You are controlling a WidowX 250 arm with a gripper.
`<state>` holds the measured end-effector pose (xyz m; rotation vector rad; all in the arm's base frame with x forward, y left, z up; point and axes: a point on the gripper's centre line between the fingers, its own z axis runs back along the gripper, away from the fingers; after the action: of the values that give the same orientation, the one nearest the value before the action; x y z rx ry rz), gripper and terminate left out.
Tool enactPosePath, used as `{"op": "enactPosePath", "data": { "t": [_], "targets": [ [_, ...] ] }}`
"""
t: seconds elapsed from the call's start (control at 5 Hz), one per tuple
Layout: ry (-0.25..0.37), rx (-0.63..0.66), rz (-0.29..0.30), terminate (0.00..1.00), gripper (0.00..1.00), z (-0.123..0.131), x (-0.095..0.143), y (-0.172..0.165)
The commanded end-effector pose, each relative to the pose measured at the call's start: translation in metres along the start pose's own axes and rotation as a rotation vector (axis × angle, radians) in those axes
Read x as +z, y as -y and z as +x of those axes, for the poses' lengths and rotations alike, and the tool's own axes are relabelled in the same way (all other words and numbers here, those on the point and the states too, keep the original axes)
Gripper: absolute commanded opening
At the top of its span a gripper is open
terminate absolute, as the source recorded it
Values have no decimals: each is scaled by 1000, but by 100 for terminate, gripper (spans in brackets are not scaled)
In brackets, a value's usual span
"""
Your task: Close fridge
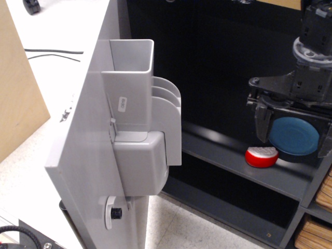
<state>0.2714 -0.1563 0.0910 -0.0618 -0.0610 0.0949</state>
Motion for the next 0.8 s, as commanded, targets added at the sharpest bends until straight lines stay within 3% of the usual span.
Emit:
{"op": "enactPosePath", "data": {
  "t": [0.0, 0.6],
  "targets": [
    [0, 0, 0, 0, 100, 0, 0, 0],
    [42, 76, -25, 0, 100, -22, 85, -35]
  ]
}}
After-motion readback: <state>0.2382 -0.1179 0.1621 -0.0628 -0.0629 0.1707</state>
